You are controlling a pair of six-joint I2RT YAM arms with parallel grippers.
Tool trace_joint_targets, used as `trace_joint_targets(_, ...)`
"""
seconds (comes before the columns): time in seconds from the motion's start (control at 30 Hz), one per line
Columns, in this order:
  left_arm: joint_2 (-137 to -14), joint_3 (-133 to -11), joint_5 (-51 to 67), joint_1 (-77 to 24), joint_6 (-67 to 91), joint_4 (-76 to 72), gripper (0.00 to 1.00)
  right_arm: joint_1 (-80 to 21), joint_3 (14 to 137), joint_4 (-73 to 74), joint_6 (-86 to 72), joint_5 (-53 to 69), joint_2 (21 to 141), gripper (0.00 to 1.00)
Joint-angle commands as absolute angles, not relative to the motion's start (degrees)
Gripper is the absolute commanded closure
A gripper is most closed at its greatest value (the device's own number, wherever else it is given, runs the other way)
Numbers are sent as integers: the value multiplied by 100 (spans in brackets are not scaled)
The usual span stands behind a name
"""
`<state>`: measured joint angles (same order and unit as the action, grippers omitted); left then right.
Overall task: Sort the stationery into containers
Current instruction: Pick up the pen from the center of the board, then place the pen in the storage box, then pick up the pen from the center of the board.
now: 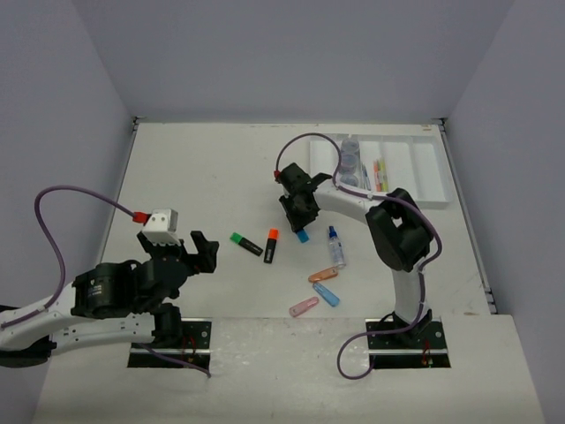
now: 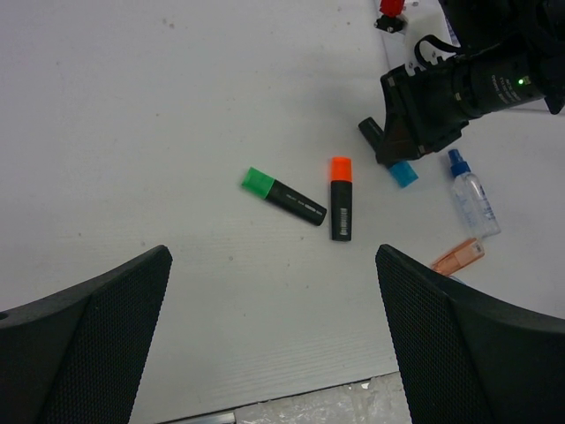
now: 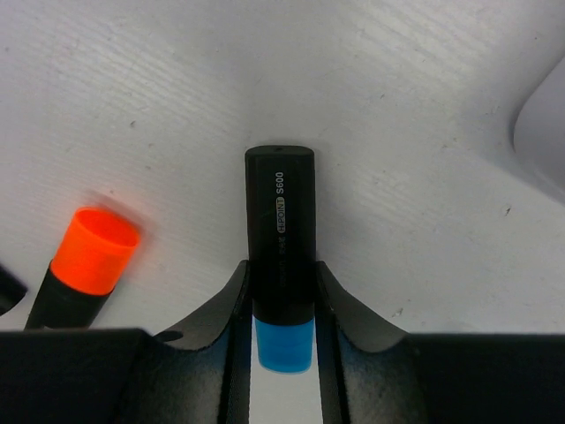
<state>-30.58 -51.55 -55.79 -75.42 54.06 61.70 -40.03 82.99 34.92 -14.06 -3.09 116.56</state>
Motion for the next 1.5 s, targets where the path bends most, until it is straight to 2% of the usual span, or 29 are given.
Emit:
trace_joint_targets(0.0,-2864,-5115,-5660,-7550,5300,5968,0,-4087,8218,3286,-1495,-26,10681,100)
trace_joint_targets(0.13,-2725,-5106,-5653,-7559,5291,5952,0,-4003,8359,3217,-1558,30,9572,100)
trace_joint_targets(0.23,-2639,-5089,-5640,-7550,5278,5928,0,-3647,8753,3362,-1602,-279,9325,100)
trace_joint_targets(0.33,-2573,-5069,-5614,-7550,5208,5859,0,-2948,9574,3837,-1615,-293,10026,100)
trace_joint_targets(0.4,-2566,-5063,-5590,-7550,5177,5827,0,-2663,10165,4061,-1608,-831,10700,100)
trace_joint_targets(0.57,-2659,-5054,-5564,-7550,5125,5776,0,-2436,11157,4148,-1694,-1366,11712,100)
trace_joint_targets(0.7,-2819,-5054,-5563,-7550,5122,5783,0,-2419,11933,4288,-1920,-1738,12399,93)
trace_joint_targets(0.77,-2867,-5053,-5563,-7550,5124,5783,0,-2408,12210,4395,-1971,-1815,12784,77)
trace_joint_targets(0.83,-2900,-5045,-5546,-7550,5115,5783,0,-2409,12453,4587,-2013,-1914,12946,47)
trace_joint_targets(0.87,-2900,-5054,-5546,-7550,5115,5775,0,-2417,12480,4614,-2021,-1898,12990,40)
trace_joint_targets(0.9,-2900,-5054,-5546,-7550,5106,5774,0,-2417,12479,4640,-2022,-1890,12998,34)
trace_joint_targets(0.97,-2868,-5045,-5523,-7550,5051,5728,0,-2449,12227,4616,-2052,-1812,12724,32)
trace_joint_targets(1.13,-2772,-5054,-5556,-7550,5068,5747,0,-3145,10947,4069,-2116,-1560,11490,36)
trace_joint_targets(1.27,-2649,-5106,-5690,-7550,5316,5955,0,-3972,9234,3331,-2678,-1034,10412,38)
trace_joint_targets(1.47,-2431,-5089,-5722,-7546,5405,6003,0,-5375,8575,3327,-4330,-2060,10465,36)
